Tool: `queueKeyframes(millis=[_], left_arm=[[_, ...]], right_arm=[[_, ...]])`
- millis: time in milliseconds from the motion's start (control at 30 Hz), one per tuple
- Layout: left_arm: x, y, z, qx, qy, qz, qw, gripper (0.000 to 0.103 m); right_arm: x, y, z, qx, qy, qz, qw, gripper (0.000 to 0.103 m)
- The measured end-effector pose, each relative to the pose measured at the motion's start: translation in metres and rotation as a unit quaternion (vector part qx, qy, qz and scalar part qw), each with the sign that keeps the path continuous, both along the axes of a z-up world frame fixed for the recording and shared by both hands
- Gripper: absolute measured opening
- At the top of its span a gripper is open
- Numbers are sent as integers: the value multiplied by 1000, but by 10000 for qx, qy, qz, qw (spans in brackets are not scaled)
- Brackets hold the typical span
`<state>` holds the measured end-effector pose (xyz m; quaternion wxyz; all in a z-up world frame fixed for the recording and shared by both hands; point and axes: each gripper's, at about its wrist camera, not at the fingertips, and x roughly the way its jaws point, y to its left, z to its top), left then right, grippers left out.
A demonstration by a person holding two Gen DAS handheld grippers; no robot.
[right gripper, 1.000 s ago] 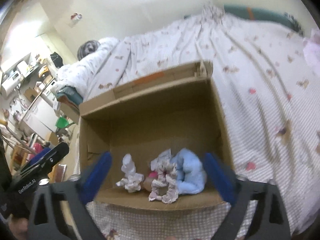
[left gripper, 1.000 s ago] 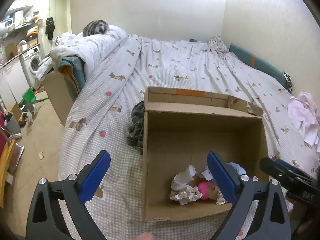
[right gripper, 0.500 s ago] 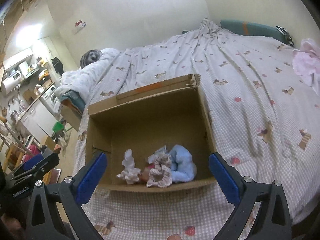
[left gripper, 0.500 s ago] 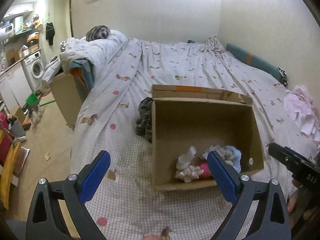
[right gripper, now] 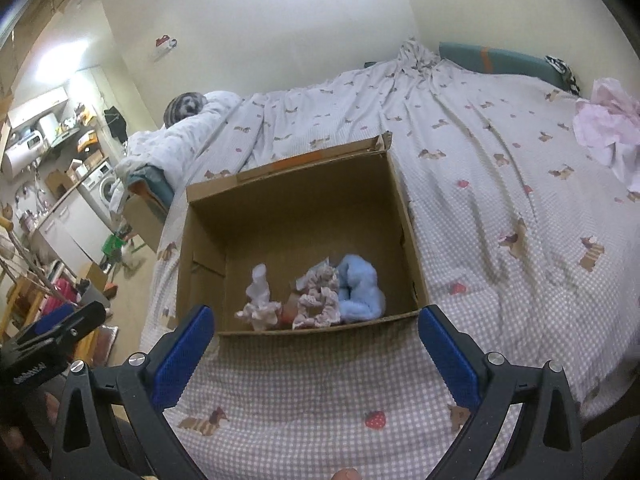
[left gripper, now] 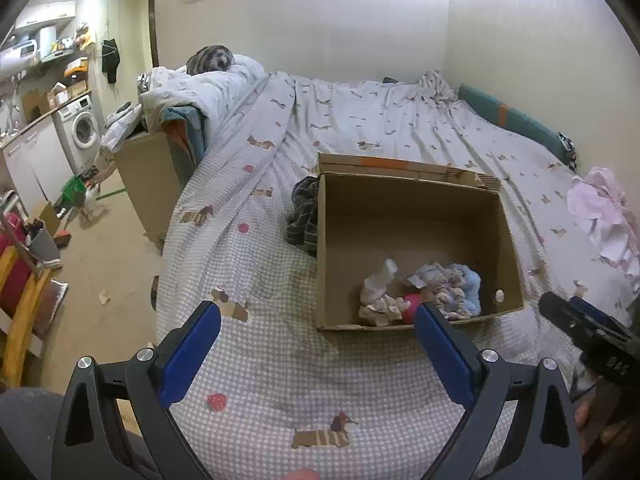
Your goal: Organize soft objects
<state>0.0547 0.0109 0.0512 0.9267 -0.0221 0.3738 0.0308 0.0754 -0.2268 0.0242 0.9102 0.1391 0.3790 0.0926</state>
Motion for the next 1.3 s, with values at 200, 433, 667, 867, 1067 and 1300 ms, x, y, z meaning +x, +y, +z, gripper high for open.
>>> queueKeyframes(millis=[200, 433, 667, 867, 1067, 1300], left_arm=[[-1, -1, 1, 30, -126, 68, 9999, 97], [2, 0, -8, -136, 4, -15, 9999, 97], [5, -2, -12, -162, 59, -68, 9998, 97], [5, -8, -15, -86, 99, -135, 9998, 97], [6, -9, -16, -84, 112, -116, 9998, 97], [6, -7, -17, -122, 127, -107, 9998, 97]], right_arm=[[-2, 9, -4, -385, -54, 24, 9992, 103], [2, 11, -9, -419, 25, -31, 9991, 103], [2, 11, -9, -443, 16, -23, 9990, 103], [2, 11, -9, -437, 18, -20, 9990, 103], [2, 13, -8, -448, 3, -12, 9990, 103], [2, 17, -6, -502, -26, 35, 9987, 103]])
